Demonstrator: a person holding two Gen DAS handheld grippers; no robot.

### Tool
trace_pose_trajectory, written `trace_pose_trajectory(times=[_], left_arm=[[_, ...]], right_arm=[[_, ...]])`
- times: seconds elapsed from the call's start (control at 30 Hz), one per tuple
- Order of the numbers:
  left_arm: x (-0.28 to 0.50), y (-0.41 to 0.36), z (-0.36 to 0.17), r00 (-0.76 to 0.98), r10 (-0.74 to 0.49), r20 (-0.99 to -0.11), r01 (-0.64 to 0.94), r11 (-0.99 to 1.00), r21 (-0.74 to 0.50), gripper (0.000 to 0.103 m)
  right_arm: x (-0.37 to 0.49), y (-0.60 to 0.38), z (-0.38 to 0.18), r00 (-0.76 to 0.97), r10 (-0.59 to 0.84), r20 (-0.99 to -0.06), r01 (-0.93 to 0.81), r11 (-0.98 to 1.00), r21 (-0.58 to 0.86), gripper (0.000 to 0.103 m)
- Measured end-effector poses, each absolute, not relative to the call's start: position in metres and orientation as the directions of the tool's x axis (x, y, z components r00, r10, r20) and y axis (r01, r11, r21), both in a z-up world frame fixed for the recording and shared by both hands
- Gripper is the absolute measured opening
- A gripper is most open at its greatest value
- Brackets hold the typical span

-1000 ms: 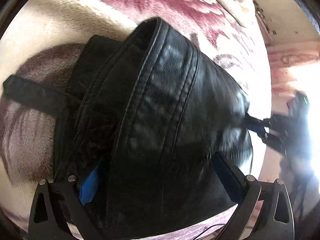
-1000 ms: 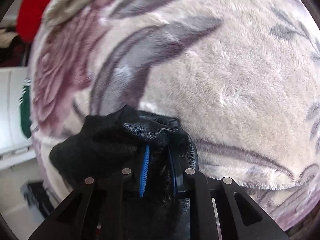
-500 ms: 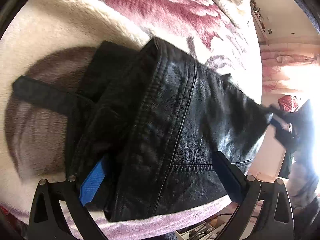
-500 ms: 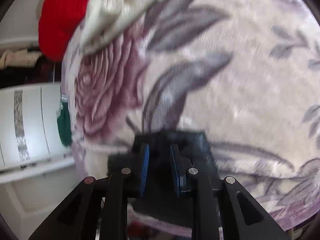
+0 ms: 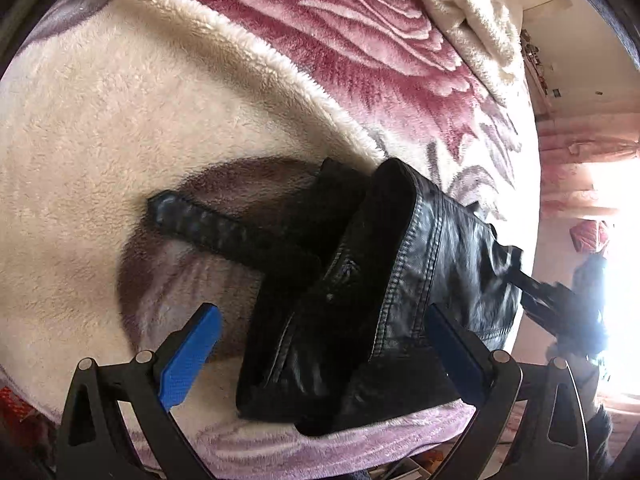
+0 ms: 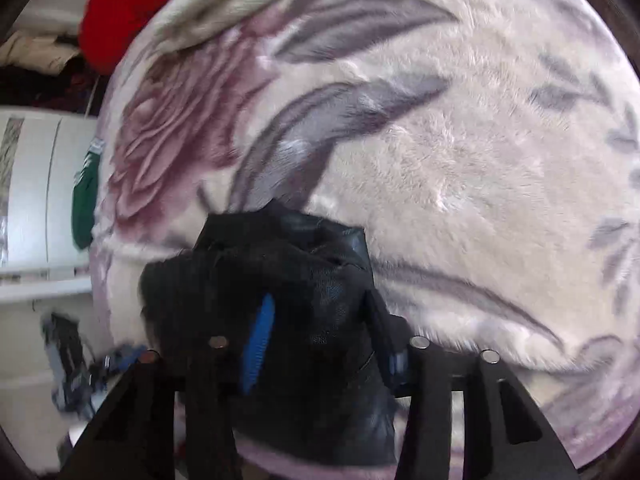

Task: Fold large clothes

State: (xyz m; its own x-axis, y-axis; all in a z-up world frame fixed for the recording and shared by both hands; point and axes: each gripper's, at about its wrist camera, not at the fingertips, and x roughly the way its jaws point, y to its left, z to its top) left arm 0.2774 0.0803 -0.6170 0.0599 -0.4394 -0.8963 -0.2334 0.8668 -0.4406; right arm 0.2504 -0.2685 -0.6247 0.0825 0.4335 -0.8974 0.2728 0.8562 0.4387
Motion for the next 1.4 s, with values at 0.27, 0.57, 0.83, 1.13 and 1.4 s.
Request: trace_pose_trajectory(times=[0.27,0.57,0.83,1.13,1.4], left_arm=[[0.278,0.081,-0.632,0.017,-0.404,-0.915,-0.198,0.895,-0.399,0.103],[0.274,0.08,-0.653,-0.036,-0.45,-0.892,-0.139,0.886,-0.442,0.103],[0.277,0.09,-0.658,-0.025,-0.536,-0.844,-0.119,0.84,-0.53,0.103],[0.266,0.111,-0.654,0.01,-0.61,-0.792,-0.167,0.78,-0.603,0.103],[0.262,0.117,-0.654,-0.014,-0.655,-0.756,-0.16,0.748,-0.645,0.103]], right_arm=[[0.268,-0.269,-0.67,0.033,0.457,-0.889,0.359,0.825,0.437,0.047],[0.252,-0.312,-0.703,-0.059,0.698,-0.714,0.35,0.684,0.64,0.103],[0.262,-0.279,-0.734,-0.122,0.908,-0.4,0.345,0.417,0.841,0.098],[0.252,-0.27,-0.719,-0.115,0.837,-0.534,0.433,0.527,0.732,0.061],[0.231,-0.282,-0.72,-0.084,0.864,-0.496,0.411,0.484,0.773,0.074]])
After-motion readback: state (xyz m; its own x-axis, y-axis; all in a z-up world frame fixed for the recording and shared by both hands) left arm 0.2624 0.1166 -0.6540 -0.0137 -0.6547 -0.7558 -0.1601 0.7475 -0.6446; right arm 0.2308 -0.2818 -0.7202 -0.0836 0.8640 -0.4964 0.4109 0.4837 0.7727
